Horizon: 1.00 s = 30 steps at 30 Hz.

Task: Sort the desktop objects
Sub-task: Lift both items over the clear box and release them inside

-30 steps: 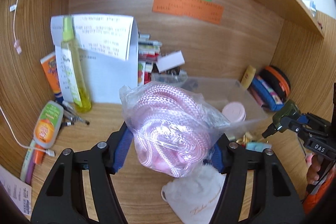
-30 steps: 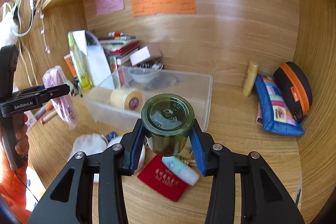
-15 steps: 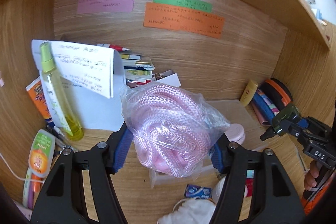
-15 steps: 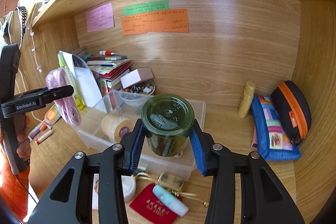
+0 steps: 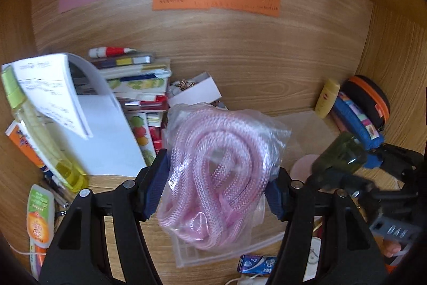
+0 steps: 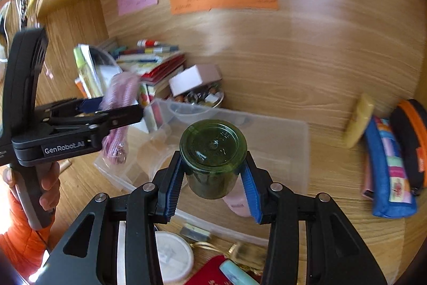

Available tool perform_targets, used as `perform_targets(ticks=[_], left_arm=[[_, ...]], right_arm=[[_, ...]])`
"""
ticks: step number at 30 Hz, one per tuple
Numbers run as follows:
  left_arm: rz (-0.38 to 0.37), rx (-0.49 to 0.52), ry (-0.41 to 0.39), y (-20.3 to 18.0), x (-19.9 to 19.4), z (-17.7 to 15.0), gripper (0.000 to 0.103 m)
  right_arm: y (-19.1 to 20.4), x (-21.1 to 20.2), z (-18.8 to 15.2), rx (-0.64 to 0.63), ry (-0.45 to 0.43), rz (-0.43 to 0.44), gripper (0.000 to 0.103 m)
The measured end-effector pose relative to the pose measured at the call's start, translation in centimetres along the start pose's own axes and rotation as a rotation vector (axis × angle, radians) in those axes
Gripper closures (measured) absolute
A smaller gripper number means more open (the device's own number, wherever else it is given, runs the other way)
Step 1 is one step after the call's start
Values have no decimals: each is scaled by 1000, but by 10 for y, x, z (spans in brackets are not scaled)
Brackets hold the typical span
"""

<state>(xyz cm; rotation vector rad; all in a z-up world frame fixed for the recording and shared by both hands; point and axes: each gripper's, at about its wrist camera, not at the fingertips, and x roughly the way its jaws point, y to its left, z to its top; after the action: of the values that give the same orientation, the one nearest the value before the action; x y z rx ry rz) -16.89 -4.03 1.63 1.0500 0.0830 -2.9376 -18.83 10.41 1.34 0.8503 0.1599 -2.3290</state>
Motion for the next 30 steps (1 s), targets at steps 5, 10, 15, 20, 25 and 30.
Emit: perform_targets(ticks=[5,10,15,20,25,30], left_arm=[[1,25,35,-8,19,-7,38],[36,68,56,-19,31,-14,33],[46,76,76,-20,36,-20,27],[-1,42,82,-11,33,-20,21],[-26,13,27,-5,18,-17,9],[-38,-18,9,5,10,-13,8]], right_arm=[[3,21,-7,5,42,19,64],[-1,31,-13,16,69,15,64],[0,36,-15,-3,78,-28,64],[2,39,-17,-14,87,-38,64],[6,39,-17,-41,79,-63,61],[13,36,-17,-80,52,-93,48]])
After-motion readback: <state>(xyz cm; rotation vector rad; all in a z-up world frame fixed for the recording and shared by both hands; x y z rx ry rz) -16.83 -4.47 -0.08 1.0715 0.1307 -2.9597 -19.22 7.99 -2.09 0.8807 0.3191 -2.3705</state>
